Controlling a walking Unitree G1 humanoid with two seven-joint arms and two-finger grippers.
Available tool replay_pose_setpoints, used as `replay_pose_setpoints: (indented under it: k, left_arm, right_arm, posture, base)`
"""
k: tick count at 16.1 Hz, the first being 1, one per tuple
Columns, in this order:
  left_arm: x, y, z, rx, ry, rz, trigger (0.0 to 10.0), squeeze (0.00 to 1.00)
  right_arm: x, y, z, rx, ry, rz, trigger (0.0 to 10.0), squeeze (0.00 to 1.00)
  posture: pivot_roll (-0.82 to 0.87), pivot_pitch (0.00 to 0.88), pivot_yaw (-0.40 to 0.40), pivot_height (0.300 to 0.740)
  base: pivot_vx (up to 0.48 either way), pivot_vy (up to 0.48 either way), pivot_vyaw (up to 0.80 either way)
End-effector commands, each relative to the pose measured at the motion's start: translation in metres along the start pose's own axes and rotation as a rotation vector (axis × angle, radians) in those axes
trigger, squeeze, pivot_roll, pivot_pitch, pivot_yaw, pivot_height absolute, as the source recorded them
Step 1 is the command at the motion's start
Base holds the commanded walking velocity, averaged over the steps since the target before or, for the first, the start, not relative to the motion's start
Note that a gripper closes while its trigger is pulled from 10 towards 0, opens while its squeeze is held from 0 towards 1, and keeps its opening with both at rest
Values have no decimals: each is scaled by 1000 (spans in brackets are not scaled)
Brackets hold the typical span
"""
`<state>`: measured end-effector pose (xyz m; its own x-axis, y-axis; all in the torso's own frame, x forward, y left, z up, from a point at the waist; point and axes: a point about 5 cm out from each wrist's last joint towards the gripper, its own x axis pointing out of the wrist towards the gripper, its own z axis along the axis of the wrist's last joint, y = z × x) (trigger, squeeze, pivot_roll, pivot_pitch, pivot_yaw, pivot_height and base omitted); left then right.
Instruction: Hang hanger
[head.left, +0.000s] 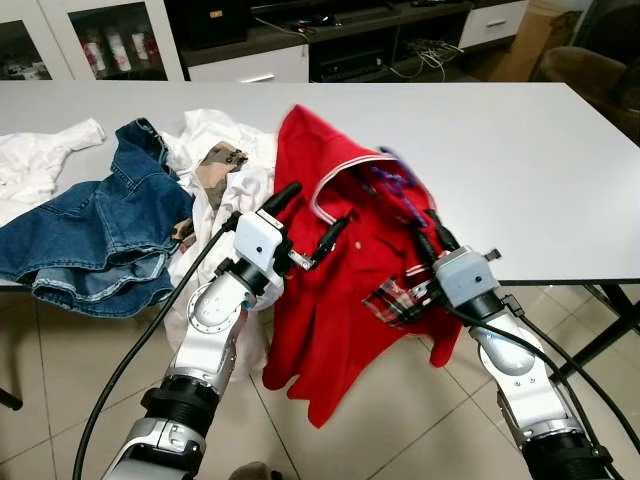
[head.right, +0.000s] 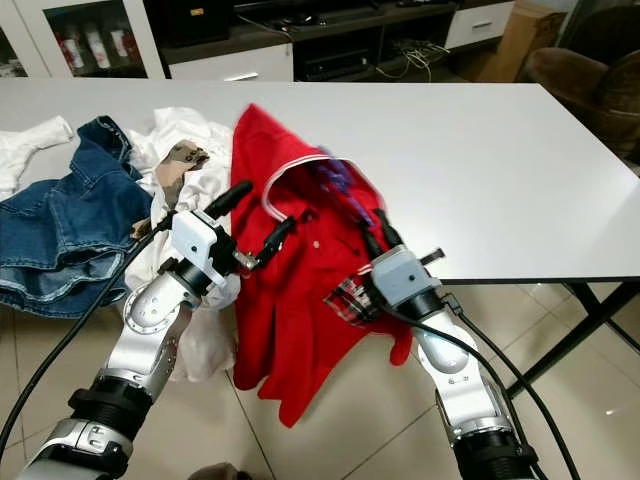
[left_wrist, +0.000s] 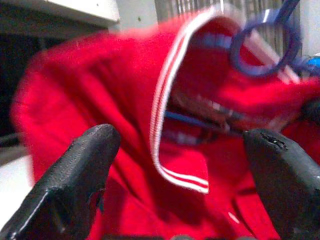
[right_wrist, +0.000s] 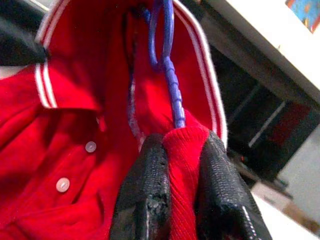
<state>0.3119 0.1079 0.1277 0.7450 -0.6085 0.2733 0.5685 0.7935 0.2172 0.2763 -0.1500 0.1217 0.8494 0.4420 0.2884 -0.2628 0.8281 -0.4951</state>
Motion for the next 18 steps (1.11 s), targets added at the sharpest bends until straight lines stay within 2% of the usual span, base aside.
replay_pose_setpoints:
  k: [1, 7, 12, 15, 18]
  left_arm:
    - [0, 1, -2, -2, 15, 2, 10000, 0]
    - [0, 3, -2, -6, 21, 9, 10000, 0]
    - [1, 5, 1, -79, -12, 92, 10000, 0]
    - [2, 6, 2, -82, -16, 99, 10000, 0]
    - [2, 7, 2, -70, -11, 108, 10000, 0]
  right_arm:
    - [2, 1, 10, -8, -59, 26, 10000, 0]
    - [2, -4, 10, -4, -56, 20, 10000, 0]
    - [5, -18, 2, 11, 13, -130, 10000, 0]
    - [9, -29, 3, 7, 8, -214, 10000, 0]
    - [11, -31, 3, 7, 4, -227, 10000, 0]
  posture:
    - [41, 0, 16, 740]
    - [41, 0, 20, 740]
    - [44, 0, 18, 740]
    - [47, 0, 17, 740]
    - [49, 0, 15, 740]
  base:
    - [0, 0, 0]
    - [0, 0, 0]
    - [0, 0, 0]
    - [0, 0, 0]
    - [0, 0, 0]
